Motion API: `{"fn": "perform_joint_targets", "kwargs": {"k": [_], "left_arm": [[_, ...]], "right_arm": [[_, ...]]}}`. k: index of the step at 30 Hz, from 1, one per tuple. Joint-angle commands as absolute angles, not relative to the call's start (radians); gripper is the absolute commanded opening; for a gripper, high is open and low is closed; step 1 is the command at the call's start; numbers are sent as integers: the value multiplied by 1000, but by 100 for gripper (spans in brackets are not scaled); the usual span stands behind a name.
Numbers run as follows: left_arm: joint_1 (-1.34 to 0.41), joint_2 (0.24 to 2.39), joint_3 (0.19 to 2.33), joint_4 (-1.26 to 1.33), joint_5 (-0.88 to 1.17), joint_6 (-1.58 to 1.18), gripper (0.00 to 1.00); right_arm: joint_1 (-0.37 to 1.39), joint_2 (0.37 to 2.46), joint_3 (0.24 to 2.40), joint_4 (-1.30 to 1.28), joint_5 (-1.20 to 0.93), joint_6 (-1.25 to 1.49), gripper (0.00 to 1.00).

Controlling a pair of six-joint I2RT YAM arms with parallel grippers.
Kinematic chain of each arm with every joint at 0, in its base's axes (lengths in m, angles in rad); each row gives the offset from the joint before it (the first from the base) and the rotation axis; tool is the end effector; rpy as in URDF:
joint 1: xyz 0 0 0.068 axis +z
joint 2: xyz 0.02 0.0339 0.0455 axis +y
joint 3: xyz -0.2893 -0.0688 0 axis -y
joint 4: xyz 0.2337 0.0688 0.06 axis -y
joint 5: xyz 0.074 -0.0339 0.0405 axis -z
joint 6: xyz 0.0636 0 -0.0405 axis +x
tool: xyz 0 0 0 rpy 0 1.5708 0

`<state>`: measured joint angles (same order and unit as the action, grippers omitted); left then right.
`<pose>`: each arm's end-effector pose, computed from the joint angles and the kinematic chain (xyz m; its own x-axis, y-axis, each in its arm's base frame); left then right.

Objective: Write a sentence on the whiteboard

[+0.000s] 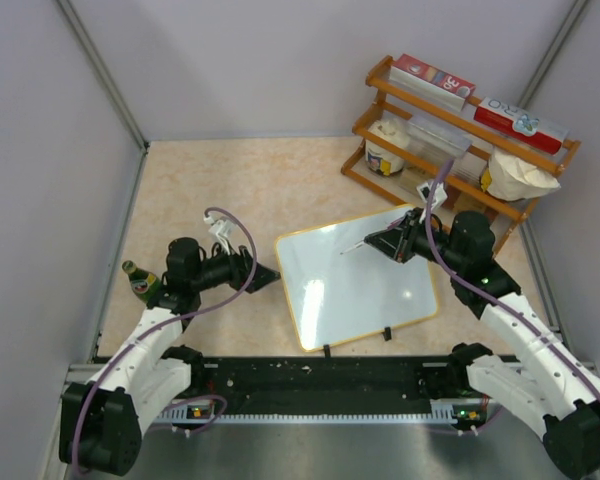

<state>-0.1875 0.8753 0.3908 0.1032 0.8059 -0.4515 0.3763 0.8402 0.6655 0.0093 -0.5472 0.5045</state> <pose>0.1672 -0.0784 0.2359 -0.6723 -0.1800 -0.7180 0.5486 0.5301 -0.6466 0.1683 0.1021 0.3263 -0.5165 0.2398 -0.8221 -0.6185 0.5594 0.5518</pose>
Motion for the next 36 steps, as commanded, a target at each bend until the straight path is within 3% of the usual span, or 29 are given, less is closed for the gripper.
{"fn": "perform_joint_targets", "kwargs": {"k": [1,36], "left_arm": [[-172,864,419,130,816,-459,84],[-167,879,397,161,876,-483,84]], "right_arm": [[365,839,661,54,-551,483,0],[371,853,643,84,-558,515,0]]}}
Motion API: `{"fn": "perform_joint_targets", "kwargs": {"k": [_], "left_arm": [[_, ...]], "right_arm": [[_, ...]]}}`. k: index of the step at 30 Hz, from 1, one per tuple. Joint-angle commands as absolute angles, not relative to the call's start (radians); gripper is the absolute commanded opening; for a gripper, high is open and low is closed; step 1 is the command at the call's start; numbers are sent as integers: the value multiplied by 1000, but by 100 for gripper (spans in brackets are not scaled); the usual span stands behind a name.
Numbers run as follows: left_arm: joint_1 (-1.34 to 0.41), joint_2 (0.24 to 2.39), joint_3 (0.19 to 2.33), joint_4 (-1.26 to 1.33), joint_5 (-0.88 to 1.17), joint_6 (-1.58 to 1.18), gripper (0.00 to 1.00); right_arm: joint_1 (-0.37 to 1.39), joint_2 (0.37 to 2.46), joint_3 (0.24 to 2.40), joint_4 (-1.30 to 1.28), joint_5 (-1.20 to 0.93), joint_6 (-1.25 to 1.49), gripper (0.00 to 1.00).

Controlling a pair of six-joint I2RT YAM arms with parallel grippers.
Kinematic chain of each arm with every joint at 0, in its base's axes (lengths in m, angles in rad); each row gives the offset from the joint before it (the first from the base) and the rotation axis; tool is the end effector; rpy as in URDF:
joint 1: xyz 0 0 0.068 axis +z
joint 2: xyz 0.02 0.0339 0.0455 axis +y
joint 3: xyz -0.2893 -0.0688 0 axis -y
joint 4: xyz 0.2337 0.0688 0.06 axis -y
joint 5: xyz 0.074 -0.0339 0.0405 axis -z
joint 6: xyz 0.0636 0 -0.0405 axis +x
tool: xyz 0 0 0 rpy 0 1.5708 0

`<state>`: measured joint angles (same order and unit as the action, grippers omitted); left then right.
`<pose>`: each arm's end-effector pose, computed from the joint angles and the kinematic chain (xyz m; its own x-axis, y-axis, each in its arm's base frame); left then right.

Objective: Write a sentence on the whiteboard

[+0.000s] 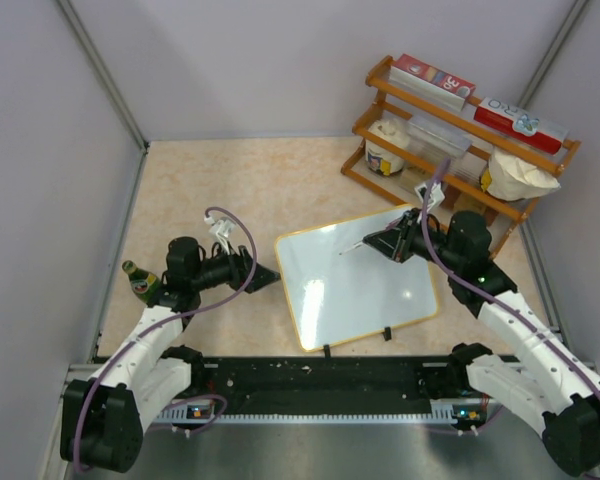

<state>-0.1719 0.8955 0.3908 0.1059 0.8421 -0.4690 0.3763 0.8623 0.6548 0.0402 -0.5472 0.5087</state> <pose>0.1692 -0.0775 0.2336 -0.6989 -0.1841 -0.6911 0.5329 0.5104 -0.6749 0.1732 0.1040 0.3224 -0.5205 0.2416 -0.8190 -0.6154 0.5588 0.5559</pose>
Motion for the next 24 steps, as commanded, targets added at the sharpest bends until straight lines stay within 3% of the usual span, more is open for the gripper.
{"fn": "perform_joint_targets", "kwargs": {"k": [1,12,24], "left_arm": [[-167,880,399,160,882,-483,84],[-167,899,423,161,913,-494,83],[-167,959,439,199,936,-518,84]], "right_arm": [[373,851,641,83,-557,515,0],[517,862,704,5,-393,423,0],[561,926,749,43,-388,430,0]]}}
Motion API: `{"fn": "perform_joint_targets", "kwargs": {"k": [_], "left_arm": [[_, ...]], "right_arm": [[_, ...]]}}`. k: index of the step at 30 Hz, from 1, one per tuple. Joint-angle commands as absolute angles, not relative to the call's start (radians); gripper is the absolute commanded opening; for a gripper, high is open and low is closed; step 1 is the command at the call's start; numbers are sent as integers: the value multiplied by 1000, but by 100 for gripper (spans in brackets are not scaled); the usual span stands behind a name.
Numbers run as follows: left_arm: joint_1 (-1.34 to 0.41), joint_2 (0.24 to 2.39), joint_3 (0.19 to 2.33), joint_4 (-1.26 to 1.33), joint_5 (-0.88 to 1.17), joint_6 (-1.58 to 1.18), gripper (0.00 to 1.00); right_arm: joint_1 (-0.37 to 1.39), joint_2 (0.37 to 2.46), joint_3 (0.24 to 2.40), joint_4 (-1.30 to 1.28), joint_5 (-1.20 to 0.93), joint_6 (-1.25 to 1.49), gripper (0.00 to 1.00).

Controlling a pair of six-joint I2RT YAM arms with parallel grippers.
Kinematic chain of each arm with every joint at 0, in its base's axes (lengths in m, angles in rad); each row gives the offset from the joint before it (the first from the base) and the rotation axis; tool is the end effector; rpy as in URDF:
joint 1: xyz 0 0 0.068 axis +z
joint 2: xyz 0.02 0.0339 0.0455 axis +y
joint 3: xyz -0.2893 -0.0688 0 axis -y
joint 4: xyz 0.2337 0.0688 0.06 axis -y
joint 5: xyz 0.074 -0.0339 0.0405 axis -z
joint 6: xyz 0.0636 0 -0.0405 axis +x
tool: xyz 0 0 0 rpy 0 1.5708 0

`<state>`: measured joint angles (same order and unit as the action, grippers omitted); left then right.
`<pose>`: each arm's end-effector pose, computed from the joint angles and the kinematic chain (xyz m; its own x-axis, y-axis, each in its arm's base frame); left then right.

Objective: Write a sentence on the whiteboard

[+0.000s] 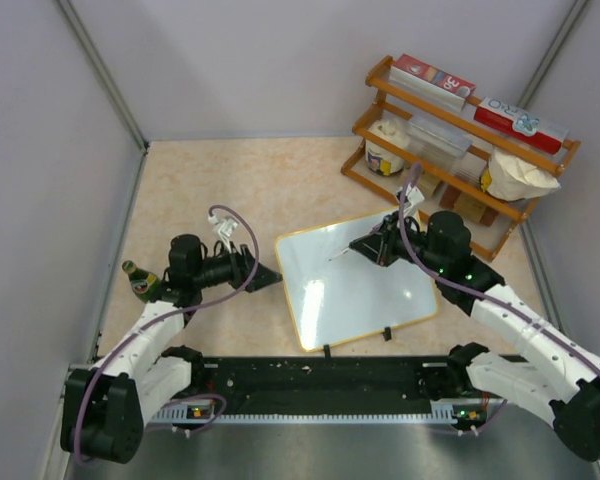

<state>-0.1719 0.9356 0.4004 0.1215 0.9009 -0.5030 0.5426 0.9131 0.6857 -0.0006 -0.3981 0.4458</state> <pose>0.1726 -0.0806 0.2332 -0.7391 -0.1755 -0.6503 0.5217 0.4616 -0.7175 0.1702 0.1314 0.3182 -0.5193 0.1510 -0.8411 -0.6378 0.5866 0.4991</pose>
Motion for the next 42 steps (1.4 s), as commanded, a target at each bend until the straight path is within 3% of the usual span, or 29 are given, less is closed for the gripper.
{"fn": "perform_joint_targets", "kwargs": {"k": [1,11,21,24,28,32,42], "left_arm": [[-169,974,439,215,948,-523,84],[-239,1121,483,345,988,-586,82],[-307,1258,485,497,982,-629,66],[-325,1275,486,525,979,-646,55],[-325,1282,489,514,973,-643,22],[-325,1282,489,494,973,-632,1],[-324,1287,514,388,968,-561,0]], "right_arm": [[564,930,750,48,-388,431,0],[598,950,764,81,-388,454,0],[629,980,791,92,-371,436,0],[643,985,799,100,-353,423,0],[660,1011,802,117,-341,419,0],[690,1038,816,138,-330,410,0],[724,1062,834,181,-290,376,0]]}}
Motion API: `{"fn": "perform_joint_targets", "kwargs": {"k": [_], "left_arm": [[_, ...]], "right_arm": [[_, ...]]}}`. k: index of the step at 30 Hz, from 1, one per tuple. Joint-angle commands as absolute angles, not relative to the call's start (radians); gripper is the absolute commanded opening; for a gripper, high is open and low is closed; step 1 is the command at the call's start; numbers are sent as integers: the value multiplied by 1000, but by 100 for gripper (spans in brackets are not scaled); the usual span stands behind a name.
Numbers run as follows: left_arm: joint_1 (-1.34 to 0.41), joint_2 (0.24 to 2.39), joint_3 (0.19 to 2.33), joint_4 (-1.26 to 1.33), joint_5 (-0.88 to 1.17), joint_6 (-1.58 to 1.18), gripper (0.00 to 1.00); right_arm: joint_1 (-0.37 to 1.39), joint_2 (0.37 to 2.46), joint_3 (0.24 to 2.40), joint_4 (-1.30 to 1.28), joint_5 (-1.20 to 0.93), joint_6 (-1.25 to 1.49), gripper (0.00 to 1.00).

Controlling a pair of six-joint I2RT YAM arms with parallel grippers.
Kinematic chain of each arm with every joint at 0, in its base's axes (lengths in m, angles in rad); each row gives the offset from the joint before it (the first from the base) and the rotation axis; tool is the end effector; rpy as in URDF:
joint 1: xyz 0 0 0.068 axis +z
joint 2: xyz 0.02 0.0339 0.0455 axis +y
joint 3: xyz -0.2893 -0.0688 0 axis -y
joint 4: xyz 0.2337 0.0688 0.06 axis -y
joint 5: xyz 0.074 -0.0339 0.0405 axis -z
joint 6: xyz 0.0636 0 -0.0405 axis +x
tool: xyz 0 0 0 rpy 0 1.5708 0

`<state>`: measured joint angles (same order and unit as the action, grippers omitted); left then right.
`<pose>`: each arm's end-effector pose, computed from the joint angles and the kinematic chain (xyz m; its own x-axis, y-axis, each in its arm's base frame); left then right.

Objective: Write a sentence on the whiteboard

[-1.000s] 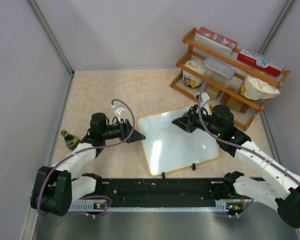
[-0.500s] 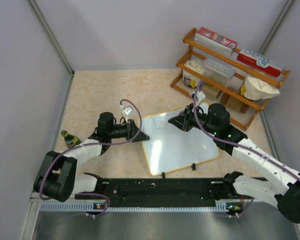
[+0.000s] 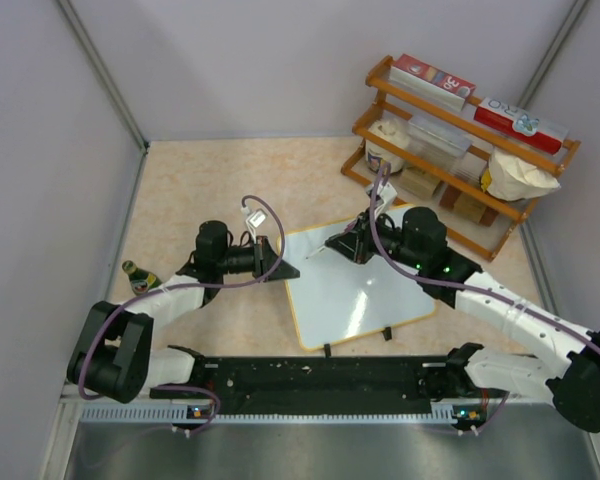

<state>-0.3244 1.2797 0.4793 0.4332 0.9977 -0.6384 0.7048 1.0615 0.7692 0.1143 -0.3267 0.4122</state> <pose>0.2143 -0.1284 0.2258 -0.8192 -0.0654 -0.5698 0.5329 0.2802 -0.7984 0.1788 0.1789 0.3324 -0.4658 0.1019 -0.8790 -0.7286 0.5195 0.4464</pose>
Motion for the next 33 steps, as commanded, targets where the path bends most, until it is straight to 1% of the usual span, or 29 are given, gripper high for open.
{"fn": "perform_joint_targets", "kwargs": {"k": [1,23,33], "left_arm": [[-325,1289,512,388,971,-561,0],[-324,1293,517,364,971,-563,0],[-325,1293,512,368,976,-565,0]], "right_arm": [[727,1063,834,183,-278,376,0],[744,1140,880,206,-132,382,0],[744,1146,833,213,-106,387,0]]}}
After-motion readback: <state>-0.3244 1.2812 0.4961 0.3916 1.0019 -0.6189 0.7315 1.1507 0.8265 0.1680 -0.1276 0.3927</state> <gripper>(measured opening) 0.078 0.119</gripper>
